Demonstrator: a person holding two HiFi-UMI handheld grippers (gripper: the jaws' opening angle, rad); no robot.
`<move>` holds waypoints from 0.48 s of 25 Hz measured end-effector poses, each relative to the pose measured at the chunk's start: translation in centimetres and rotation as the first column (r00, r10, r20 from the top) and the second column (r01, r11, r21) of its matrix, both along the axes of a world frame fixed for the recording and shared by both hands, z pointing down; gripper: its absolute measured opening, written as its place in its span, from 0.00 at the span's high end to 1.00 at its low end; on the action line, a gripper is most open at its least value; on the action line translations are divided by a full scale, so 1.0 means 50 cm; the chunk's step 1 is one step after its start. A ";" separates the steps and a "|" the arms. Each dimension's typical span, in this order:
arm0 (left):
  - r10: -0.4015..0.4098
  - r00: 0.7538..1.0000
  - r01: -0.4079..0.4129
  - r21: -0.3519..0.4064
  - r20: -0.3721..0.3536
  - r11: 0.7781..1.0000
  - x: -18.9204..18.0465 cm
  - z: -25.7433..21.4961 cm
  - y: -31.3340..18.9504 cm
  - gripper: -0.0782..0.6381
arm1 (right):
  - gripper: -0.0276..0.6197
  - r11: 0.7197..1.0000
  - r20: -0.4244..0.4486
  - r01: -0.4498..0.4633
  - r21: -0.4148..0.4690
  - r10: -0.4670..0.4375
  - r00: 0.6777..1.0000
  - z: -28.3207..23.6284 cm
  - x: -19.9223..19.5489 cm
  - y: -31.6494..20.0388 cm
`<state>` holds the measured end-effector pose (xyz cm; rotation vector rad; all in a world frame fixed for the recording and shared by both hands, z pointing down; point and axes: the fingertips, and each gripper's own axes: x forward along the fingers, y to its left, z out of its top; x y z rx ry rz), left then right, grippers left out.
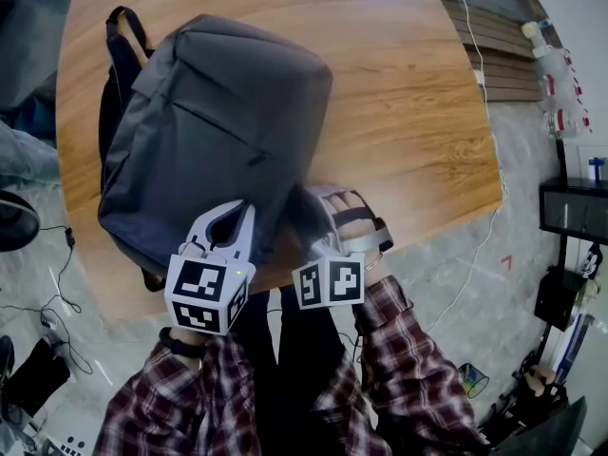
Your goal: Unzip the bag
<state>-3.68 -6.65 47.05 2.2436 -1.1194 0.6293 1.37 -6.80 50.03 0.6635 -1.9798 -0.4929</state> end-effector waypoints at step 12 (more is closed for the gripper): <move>0.250 0.961 -0.264 0.124 0.118 0.957 0.044 -0.036 -0.023 0.88 | 0.93 0.863 0.267 -0.184 -0.471 0.339 0.902 -0.008 0.008 0.012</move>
